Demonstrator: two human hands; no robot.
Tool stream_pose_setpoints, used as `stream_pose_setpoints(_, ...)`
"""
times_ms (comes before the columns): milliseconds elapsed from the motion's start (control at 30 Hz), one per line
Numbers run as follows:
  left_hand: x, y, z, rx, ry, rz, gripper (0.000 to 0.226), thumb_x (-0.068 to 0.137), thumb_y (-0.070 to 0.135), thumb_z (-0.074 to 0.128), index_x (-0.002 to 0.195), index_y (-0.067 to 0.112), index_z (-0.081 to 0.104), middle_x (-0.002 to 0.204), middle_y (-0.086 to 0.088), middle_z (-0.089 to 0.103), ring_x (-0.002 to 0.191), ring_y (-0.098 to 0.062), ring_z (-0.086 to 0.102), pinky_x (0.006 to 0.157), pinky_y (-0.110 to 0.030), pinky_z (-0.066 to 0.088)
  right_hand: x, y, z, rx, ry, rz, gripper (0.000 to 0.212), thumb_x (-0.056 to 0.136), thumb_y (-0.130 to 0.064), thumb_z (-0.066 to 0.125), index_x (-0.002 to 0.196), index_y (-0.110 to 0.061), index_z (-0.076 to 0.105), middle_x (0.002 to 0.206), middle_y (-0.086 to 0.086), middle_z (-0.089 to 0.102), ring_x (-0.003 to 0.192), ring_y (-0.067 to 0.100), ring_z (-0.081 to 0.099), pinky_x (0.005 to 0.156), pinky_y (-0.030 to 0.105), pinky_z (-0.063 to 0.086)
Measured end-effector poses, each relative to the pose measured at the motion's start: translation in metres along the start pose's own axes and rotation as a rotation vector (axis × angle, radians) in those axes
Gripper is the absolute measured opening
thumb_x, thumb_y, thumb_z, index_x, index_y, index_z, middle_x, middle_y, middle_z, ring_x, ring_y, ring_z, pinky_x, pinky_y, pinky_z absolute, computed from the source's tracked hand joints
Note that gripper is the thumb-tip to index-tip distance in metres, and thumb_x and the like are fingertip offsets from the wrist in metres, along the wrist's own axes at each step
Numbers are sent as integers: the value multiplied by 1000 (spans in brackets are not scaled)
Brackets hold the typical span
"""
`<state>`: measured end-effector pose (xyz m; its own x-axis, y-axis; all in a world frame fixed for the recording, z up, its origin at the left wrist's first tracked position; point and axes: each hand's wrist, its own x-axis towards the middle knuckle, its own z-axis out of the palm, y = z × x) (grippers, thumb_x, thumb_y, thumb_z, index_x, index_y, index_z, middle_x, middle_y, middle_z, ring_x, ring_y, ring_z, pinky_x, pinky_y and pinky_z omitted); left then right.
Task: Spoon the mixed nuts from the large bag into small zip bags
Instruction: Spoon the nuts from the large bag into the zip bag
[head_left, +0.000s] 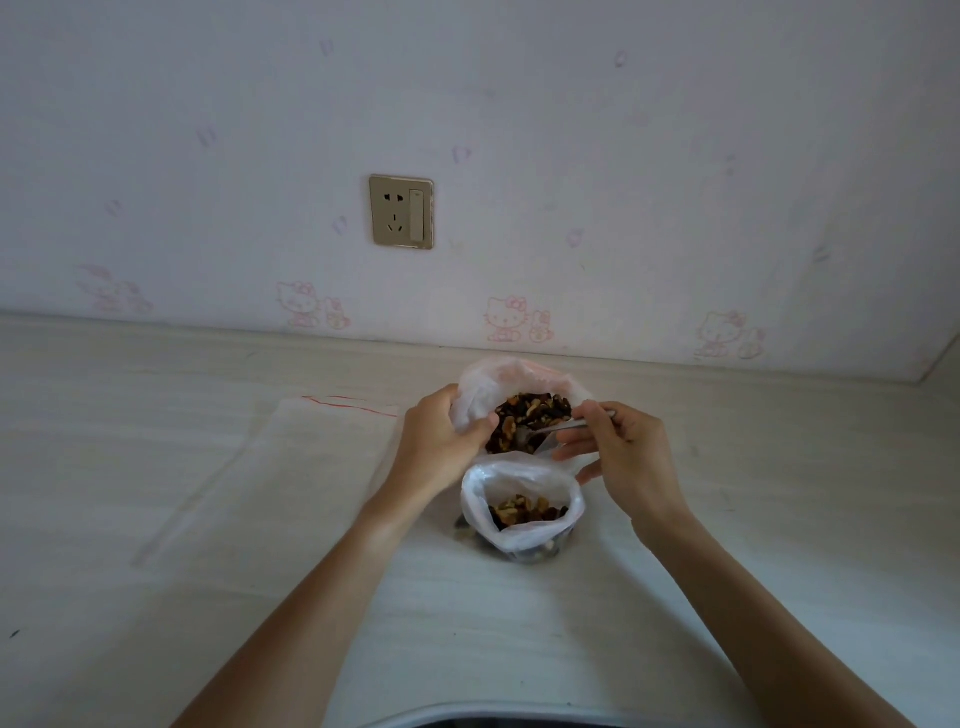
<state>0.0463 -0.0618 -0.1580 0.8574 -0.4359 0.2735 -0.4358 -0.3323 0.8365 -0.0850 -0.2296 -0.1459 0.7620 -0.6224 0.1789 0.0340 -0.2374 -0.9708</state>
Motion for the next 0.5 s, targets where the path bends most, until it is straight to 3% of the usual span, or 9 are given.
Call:
stream_pose_setpoints(100,-2,2,0,-12,-3,6,38,93,36,74,89,0,61,70,-4,51,63,-14,45,58,-23,33,-3,-1,6,45,-3,27,29,109,-22,50,98,-8,73,82,8,79,71,27,77,49,29,57)
stream_pose_setpoints(200,-3,4,-3,-17,26,8,37,89,44,77,87,10,62,68,9,51,61,-5,46,57,-18,35,-4,-2,4,97,4,42,31,109,-22,49,98,-7,73,83,10,79,73,28,77,51,29,58)
stream_pose_setpoints(267,-4,8,-4,-19,27,2,41,89,50,76,94,11,65,76,-1,62,69,-16,57,62,-25,44,-4,-2,1,137,-5,70,31,109,-22,49,100,-5,73,85,13,79,76,31,77,54,32,59)
stream_pose_setpoints(333,-5,11,-5,-5,40,-2,49,91,53,70,94,4,63,80,-11,62,73,-27,57,66,-36,47,-5,-1,-2,185,8,105,30,109,-22,49,104,-2,71,86,15,79,78,32,77,54,34,60)
stream_pose_setpoints(433,-5,13,-5,-12,82,10,49,96,50,66,80,6,52,70,2,43,63,-11,39,60,-25,34,-4,-1,-6,229,40,150,31,109,-22,49,106,0,70,88,16,78,79,33,77,56,37,61)
stream_pose_setpoints(500,-4,13,-5,-40,93,7,51,98,49,63,85,0,58,67,0,44,60,-10,38,57,-23,32,-3,-1,-9,249,55,170,32,109,-23,49,107,2,69,88,17,78,79,33,77,59,40,62)
